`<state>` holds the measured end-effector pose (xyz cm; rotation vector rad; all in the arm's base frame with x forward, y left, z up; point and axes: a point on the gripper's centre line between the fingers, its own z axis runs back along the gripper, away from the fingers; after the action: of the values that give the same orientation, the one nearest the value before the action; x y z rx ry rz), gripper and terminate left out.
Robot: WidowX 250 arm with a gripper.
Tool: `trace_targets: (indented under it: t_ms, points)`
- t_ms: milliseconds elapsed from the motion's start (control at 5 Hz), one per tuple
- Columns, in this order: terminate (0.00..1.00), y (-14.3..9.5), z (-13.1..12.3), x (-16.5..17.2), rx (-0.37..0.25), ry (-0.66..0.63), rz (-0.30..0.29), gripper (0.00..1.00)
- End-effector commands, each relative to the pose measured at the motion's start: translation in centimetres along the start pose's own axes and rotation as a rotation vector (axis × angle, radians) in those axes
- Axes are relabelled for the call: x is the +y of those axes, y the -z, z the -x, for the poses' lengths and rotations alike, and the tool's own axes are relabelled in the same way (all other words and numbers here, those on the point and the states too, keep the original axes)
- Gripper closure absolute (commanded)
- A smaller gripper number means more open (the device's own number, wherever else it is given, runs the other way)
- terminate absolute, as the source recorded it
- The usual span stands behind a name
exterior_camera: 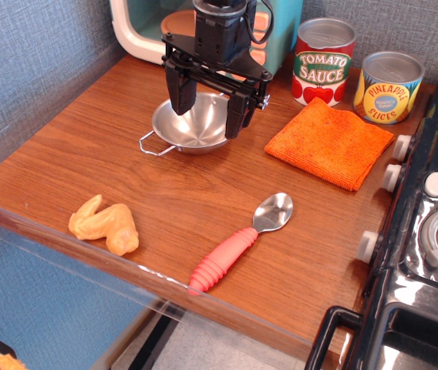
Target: Move spoon to front of microwave, left of pot.
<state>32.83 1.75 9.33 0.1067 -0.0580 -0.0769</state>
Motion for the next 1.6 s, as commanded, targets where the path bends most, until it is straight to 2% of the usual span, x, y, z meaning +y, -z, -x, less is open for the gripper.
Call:
trace_targets:
  t_ms: [0, 400, 600, 1000, 1400]
  points:
    - [0.00, 0.0, 0.0, 0.0, 0.000, 0.000, 0.000, 0.00]
    - [0.00, 0.7, 4.5, -3.4, 0.013, 0.141, 0.010, 0.00]
    - [0.00, 1.9, 7.1, -4.9, 0.002, 0.207, 0.013, 0.00]
    - [0.00, 4.6, 8.3, -6.8, 0.036, 0.251, 0.008, 0.00]
    - [0.00, 5.7, 8.3, -7.2, 0.020, 0.197, -0.034, 0.00]
